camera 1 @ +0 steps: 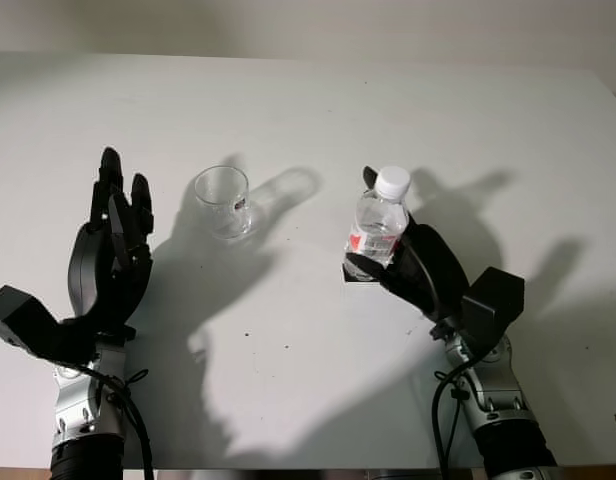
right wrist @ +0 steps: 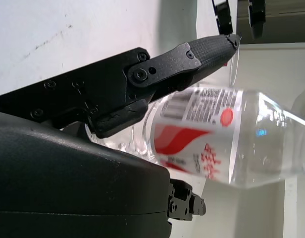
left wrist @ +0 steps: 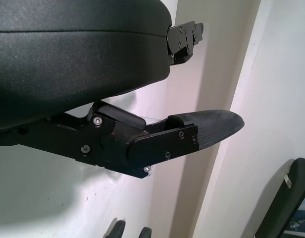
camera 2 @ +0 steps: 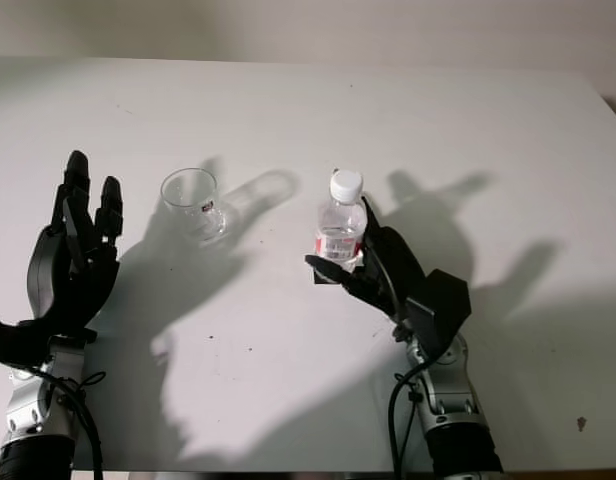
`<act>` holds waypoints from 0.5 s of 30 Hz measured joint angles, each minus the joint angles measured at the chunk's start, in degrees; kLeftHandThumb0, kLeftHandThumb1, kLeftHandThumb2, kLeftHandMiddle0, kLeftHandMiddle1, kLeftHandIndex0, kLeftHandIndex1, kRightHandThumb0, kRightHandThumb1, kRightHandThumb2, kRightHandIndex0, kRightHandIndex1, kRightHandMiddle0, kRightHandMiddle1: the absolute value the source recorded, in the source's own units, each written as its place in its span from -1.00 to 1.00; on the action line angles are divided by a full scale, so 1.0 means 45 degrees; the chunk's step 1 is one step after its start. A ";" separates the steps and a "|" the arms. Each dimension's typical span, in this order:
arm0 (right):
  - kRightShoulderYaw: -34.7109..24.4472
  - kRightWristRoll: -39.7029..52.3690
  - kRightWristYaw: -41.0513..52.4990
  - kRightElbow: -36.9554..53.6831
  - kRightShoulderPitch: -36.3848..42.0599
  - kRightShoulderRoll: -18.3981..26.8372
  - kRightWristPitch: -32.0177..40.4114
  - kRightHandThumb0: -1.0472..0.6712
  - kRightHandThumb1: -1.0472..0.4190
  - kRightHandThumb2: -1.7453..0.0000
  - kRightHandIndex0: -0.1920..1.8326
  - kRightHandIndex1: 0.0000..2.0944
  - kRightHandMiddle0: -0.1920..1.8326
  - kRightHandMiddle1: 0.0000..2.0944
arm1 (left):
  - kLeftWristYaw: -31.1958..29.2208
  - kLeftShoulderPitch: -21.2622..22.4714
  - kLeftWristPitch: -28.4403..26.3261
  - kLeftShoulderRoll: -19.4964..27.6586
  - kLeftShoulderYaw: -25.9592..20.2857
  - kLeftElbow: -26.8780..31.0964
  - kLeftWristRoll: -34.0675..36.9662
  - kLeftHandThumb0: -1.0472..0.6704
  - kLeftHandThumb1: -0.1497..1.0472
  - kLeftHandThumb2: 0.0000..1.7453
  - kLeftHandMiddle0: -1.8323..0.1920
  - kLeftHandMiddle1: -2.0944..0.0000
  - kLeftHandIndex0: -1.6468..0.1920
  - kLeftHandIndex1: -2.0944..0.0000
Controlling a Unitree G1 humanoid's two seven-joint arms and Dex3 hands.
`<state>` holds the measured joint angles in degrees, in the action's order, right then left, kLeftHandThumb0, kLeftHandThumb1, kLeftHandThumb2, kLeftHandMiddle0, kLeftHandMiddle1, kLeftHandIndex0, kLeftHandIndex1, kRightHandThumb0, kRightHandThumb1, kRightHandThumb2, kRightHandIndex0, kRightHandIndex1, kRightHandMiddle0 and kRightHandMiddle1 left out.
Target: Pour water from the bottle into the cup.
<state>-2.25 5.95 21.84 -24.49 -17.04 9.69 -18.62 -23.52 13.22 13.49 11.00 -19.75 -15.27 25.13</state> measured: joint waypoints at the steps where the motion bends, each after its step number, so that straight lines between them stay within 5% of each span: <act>1: -0.0150 0.0160 0.0005 -0.0170 -0.0084 0.0005 -0.0060 -0.93 -0.96 0.93 -1.00 -1.00 -1.00 -1.00 | 0.0008 0.0000 0.0000 0.0000 -0.0002 -0.0002 -0.0002 -0.65 1.00 -0.27 1.00 1.00 1.00 1.00; 15: -0.0720 0.1455 0.1018 0.0055 -0.0137 0.0052 -0.0182 -0.90 -0.95 0.94 -1.00 -1.00 -1.00 -1.00 | -0.0020 0.0029 0.0000 0.0011 -0.0080 -0.0075 0.0071 -0.64 1.00 -0.27 1.00 1.00 1.00 1.00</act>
<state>-5.49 12.49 26.42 -24.24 -17.66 9.93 -19.43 -23.62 13.36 13.49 11.04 -20.11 -15.60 25.45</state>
